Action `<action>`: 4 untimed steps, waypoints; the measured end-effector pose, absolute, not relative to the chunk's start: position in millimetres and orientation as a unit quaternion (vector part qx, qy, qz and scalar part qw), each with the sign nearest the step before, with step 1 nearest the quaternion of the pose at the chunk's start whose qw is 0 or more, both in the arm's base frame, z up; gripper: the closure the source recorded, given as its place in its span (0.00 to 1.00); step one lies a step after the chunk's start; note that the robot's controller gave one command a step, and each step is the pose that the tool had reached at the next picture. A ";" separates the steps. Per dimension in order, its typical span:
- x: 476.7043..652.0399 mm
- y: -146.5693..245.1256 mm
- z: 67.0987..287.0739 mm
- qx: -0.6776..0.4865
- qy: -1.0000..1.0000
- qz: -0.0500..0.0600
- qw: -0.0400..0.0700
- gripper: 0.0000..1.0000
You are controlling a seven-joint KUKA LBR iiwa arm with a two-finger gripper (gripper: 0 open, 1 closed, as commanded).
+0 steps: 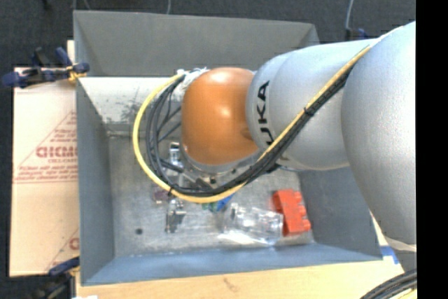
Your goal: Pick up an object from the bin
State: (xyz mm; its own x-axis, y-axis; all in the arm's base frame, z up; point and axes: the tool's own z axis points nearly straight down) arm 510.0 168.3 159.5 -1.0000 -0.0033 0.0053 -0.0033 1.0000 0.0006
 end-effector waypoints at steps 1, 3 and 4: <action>594.7 131.5 72.9 0.085 -0.996 -0.002 -0.004 0.00; 575.3 129.7 75.7 0.193 -0.981 0.000 -0.008 0.00; 577.5 130.1 77.5 0.190 -0.982 -0.001 -0.004 0.00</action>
Offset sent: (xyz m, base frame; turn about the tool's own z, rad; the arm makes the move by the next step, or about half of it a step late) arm 0.0810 -0.0366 -0.0895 -0.1681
